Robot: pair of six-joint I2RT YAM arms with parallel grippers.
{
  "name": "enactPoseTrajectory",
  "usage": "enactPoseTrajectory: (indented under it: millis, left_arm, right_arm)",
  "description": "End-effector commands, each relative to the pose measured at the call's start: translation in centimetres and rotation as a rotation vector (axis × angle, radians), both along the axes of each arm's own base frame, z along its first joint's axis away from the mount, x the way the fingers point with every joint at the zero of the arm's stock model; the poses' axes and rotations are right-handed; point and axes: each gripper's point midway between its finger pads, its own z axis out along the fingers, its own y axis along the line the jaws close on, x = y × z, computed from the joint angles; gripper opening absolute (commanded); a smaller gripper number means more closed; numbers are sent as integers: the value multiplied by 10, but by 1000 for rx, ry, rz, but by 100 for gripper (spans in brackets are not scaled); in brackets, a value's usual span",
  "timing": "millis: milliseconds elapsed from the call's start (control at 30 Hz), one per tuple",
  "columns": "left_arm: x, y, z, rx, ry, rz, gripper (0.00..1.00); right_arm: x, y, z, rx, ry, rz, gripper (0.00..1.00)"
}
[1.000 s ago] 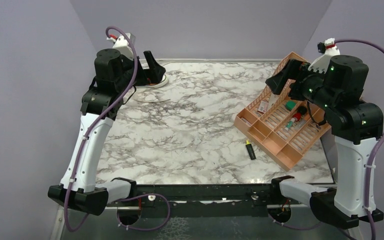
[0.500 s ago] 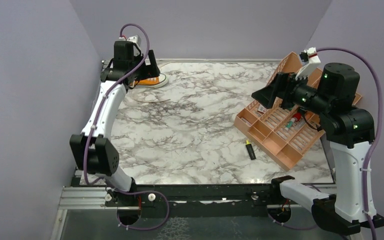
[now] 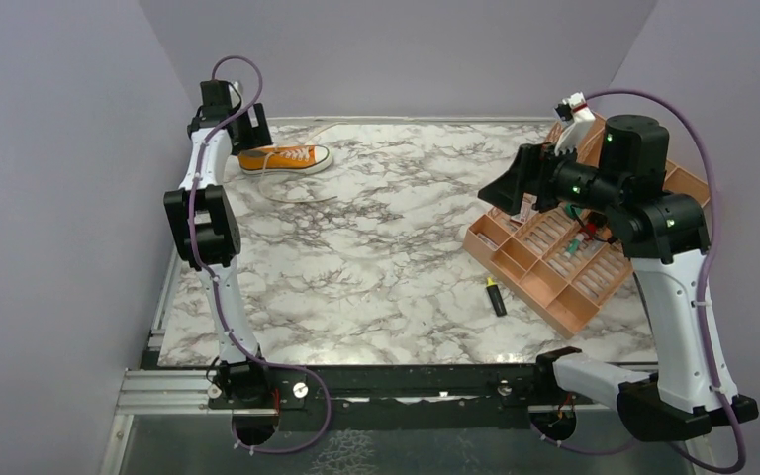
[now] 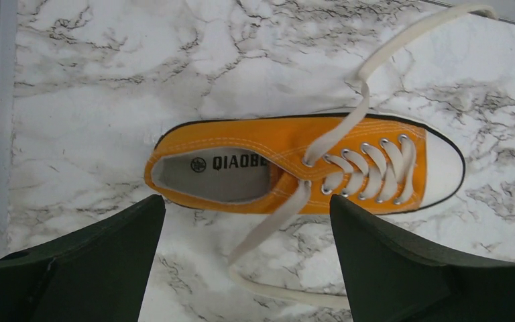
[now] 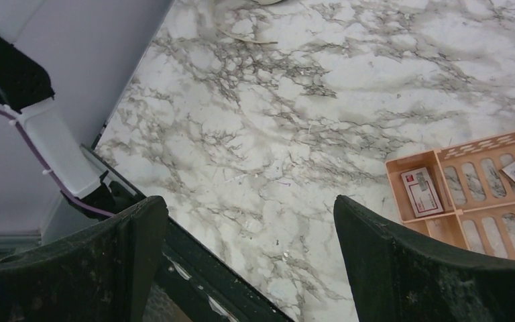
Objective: Tie the shoes
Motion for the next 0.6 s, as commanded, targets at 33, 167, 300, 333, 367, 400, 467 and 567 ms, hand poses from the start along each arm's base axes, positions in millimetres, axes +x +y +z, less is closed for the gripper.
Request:
enactPoseTrajectory:
  millis: [33,167,300,333,367,400,467,567]
  left_arm:
    - [26,-1,0,-34,-64,-99,90]
    - [29,-10,-12,-52,-63,-155,84]
    - [34,-10,-3,-25,-92,-172,84]
    - [35,-7,-4,-13,-92,-159,85]
    - [37,-3,-8,-1,-85,-136,86]
    - [38,1,-15,5,-73,-112,87]
    - [41,-1,-29,-16,-55,-115,87]
    - [38,-16,-50,-63,-17,-146,85]
  right_arm:
    - [-5,16,9,21,-42,100,100]
    - [-3,23,11,35,-33,130,100]
    - [-1,21,7,36,-10,105,100]
    - [0,18,6,31,0,81,100]
    - [2,15,5,23,2,57,100]
    - [3,12,5,20,5,33,100]
    - [3,10,8,15,-2,17,100]
    - [2,9,10,16,-6,13,100]
